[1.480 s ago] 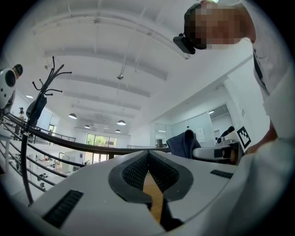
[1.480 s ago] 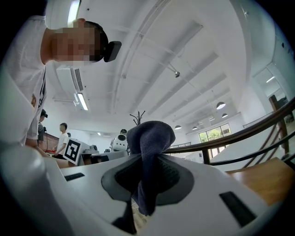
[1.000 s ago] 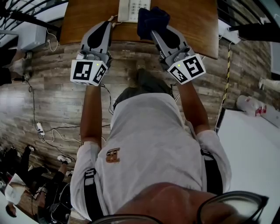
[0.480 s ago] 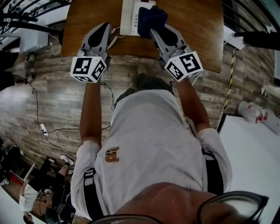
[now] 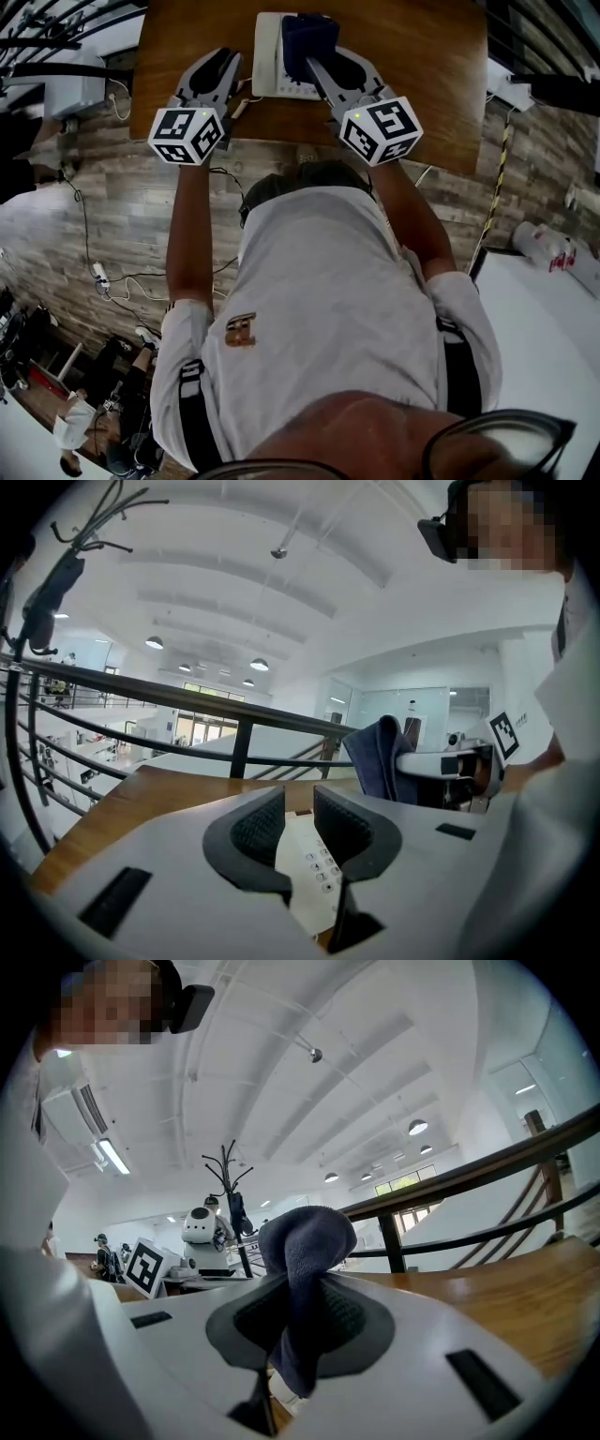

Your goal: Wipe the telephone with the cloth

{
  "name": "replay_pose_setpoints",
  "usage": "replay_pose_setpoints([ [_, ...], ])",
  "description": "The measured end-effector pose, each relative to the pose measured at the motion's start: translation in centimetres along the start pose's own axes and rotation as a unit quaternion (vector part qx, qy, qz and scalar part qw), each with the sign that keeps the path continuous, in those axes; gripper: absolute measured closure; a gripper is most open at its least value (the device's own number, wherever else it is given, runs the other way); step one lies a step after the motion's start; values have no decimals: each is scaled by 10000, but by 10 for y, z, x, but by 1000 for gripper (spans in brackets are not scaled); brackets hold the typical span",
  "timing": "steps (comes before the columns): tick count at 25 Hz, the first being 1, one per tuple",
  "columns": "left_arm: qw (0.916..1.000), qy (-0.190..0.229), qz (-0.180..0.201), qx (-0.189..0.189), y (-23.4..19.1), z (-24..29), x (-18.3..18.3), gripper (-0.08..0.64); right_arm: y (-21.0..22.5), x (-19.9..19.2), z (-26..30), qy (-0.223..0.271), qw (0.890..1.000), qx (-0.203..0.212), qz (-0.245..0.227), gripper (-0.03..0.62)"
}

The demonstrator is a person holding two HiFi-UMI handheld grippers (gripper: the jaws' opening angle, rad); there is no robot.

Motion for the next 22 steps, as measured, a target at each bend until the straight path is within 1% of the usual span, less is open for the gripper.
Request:
replay_pose_setpoints([
  [4,9997,-247,66,-36,-4,31,0,448,29,1,16,-261,9996,25,123,514],
  [9,9979,-617,16,-210,-18,51,-4,406,40,0,41,-564,9981,-15,263,514],
  [11,9961,-824,-39,-312,-24,59,-7,392,43,-1,51,-688,9971,-57,330,514],
  [13,9930,-1088,-122,-451,-30,66,-12,368,45,-3,61,-848,9955,-105,407,514],
  [16,9873,-1425,-197,-669,-36,77,-19,351,47,-5,75,-1097,9924,-209,508,514],
  [19,9819,-1660,-300,-859,-39,86,-26,337,51,-6,86,-1354,9885,-319,593,514],
  [22,9755,-1891,-427,-1039,-43,91,-34,330,54,-9,97,-1690,9823,-372,723,514],
])
Point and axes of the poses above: the fingertips, and each gripper's own axes: z forward along the fingers, y to its right, x out of its top, the point moved 8 cm from there along -z, backward along the fingers, and after that the axes turned 10 degrees about x, right-handed, at the moved point
